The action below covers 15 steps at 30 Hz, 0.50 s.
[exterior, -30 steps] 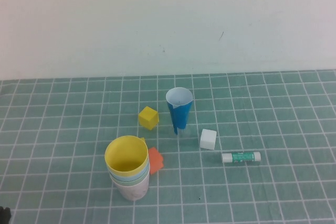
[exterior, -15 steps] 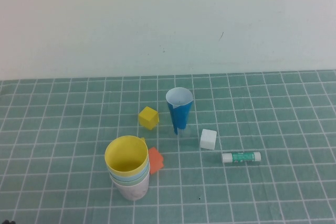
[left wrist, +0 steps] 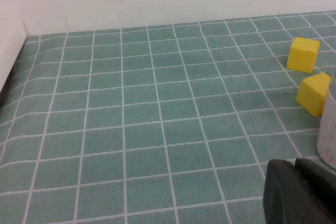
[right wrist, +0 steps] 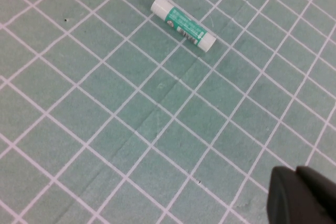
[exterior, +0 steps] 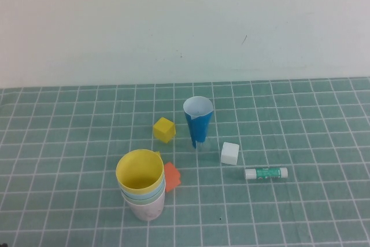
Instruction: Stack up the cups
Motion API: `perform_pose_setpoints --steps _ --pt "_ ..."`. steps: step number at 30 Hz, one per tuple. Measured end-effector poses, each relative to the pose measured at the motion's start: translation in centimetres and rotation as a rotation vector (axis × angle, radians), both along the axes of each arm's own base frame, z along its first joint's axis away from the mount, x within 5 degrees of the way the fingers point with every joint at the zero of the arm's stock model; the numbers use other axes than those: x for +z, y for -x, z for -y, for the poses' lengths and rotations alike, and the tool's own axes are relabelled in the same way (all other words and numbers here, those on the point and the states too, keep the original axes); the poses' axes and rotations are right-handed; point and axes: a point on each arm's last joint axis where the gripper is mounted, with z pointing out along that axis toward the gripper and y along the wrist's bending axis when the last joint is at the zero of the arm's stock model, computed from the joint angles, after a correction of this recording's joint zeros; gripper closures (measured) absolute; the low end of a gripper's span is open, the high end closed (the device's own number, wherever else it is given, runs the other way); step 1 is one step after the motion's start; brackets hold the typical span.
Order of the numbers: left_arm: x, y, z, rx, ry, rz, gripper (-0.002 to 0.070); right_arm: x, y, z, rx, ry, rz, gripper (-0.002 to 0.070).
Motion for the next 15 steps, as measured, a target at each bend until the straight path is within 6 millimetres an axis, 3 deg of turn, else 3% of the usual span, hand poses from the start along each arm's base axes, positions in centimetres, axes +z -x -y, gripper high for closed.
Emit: perform_pose_setpoints --steps 15 --pt "-0.01 -0.01 -0.18 0.029 0.027 -0.005 0.0676 -0.02 0.01 0.01 0.000 0.001 -0.002 0.0676"
